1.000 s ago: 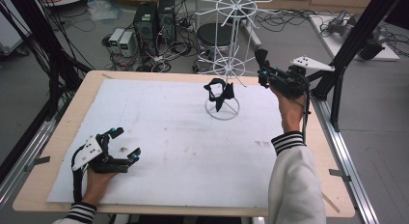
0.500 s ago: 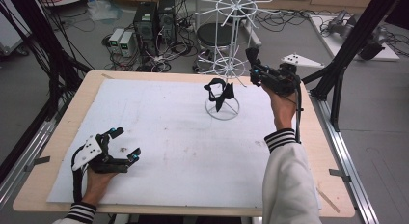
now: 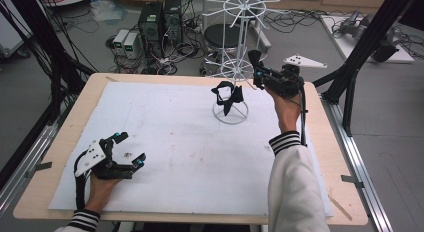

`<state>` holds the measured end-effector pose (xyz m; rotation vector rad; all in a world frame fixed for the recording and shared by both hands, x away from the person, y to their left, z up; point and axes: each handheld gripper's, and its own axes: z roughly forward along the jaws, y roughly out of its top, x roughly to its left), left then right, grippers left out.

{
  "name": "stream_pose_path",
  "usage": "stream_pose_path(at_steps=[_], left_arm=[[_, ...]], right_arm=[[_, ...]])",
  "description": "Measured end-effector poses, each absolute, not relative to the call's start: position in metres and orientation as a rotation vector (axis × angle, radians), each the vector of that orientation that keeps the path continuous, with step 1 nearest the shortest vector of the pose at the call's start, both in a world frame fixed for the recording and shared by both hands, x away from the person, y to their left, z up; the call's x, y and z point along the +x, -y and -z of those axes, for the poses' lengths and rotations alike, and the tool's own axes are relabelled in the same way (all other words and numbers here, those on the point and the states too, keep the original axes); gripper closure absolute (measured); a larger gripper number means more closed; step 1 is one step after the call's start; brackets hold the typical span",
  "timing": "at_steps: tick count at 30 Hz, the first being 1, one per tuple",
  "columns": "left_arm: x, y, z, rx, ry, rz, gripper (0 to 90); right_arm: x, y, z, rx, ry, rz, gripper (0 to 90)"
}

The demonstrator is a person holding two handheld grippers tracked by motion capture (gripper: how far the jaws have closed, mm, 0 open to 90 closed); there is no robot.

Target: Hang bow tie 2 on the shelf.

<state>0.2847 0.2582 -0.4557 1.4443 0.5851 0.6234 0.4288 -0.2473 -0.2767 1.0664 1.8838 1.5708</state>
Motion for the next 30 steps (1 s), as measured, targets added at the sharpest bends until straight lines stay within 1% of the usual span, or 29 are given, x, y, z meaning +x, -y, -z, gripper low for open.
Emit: stream_pose_path(at_steps=[16, 19, 25, 30], left_arm=[[0.2846, -0.2583, 0.4557, 1.445, -0.582, -0.624, 1.8], [0.2846, -0.2583, 0.4557, 1.445, -0.582, -0.624, 1.8], [0.2846, -0.2582, 0.4557, 1.445, -0.582, -0.624, 1.8], [0.2846, -0.2582, 0.4557, 1.445, -0.582, -0.624, 1.7]], right_arm=[[0.4288, 0.2448, 0.2750, 1.052, -1.898, -1.547, 75.8], [0.4280, 0.2438, 0.2743, 1.038, -1.893, -1.525, 72.8], [0.4262, 0.2434, 0.2729, 1.021, -1.872, -1.486, 62.2], [0.4247, 0.2457, 0.2719, 1.025, -1.873, -1.490, 59.3]])
